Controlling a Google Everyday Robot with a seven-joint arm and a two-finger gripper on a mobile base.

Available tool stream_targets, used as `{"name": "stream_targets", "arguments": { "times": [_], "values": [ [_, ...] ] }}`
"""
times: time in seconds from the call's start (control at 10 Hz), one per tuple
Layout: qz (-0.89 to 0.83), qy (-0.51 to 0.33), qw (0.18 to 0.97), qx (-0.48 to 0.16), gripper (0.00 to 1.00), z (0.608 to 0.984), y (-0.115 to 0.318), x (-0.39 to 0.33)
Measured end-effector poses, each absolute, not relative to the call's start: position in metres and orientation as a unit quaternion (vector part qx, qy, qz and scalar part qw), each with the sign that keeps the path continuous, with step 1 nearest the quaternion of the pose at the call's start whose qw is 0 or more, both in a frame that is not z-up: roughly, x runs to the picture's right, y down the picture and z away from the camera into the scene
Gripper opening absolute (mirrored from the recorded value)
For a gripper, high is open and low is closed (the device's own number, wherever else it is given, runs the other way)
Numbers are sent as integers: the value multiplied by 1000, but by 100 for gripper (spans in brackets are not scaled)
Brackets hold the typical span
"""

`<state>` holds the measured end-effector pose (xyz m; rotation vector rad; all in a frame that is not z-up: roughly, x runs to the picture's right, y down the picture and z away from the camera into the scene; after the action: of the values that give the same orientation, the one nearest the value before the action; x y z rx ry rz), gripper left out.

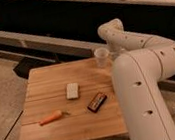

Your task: Place the bottle in the ceramic bowl

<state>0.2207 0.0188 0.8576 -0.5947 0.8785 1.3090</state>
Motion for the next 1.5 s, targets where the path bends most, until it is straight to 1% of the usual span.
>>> {"name": "stream_targets", "arguments": {
  "times": [1.1, 1.4, 1.5],
  "values": [
    [572, 385, 675, -264, 80, 856, 8, 213],
    [568, 353, 693, -270, 80, 838, -15, 193],
    [545, 327, 718, -285, 80, 817, -31, 162]
  ]
}}
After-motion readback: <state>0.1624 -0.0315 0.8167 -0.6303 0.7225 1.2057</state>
